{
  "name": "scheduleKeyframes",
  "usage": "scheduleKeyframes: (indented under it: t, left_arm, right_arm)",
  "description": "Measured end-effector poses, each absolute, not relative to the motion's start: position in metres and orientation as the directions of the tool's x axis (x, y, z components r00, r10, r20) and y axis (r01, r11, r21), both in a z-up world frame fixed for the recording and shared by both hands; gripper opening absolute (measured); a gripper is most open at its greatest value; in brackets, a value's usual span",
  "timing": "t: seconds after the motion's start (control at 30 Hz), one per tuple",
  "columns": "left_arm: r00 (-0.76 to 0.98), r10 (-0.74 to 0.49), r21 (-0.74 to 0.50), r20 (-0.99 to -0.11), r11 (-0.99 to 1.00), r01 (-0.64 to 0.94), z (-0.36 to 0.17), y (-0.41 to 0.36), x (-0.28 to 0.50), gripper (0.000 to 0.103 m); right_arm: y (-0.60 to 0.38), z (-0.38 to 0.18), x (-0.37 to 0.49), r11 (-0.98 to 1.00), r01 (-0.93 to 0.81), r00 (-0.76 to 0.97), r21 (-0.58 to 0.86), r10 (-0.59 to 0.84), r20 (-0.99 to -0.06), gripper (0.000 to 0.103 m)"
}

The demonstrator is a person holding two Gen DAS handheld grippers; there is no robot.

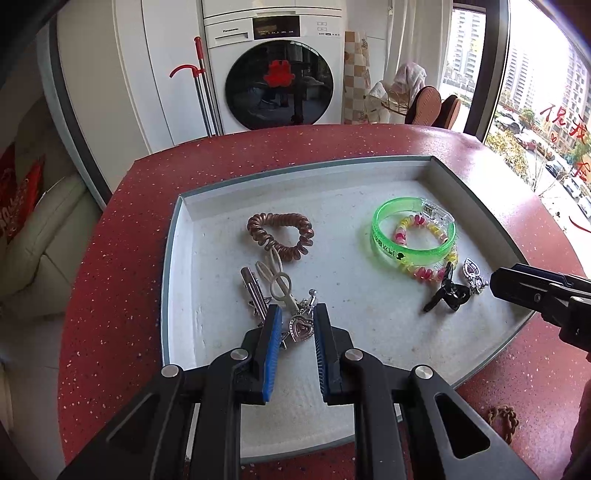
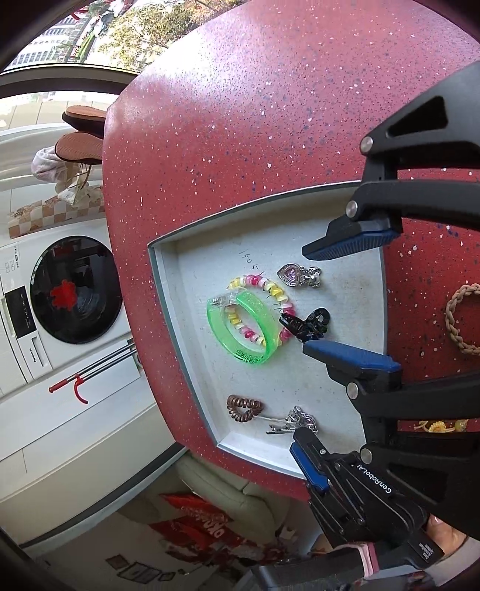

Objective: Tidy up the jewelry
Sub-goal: 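Carry the pendant and braided bracelet into the gray tray and open both tools, then withdraw both tools from the tray and move over the remaining bracelets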

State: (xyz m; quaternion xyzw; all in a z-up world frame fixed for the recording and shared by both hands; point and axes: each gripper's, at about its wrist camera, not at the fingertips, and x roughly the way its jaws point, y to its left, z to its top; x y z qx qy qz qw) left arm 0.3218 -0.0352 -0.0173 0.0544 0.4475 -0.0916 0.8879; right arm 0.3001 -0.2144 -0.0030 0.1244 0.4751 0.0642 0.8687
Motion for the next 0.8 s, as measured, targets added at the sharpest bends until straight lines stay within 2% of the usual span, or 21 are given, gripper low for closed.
scheduleKeyframes:
  t: [0.8]
  left_arm:
    - [0.62, -0.108, 0.023, -0.777, 0.98, 0.199, 0.005, -0.025, 0.3, 0.036]
  right_arm:
    - [-0.198, 0.014, 0.275, 0.963, -0.022, 0.558, 0.267, 0.234, -0.797, 0.049]
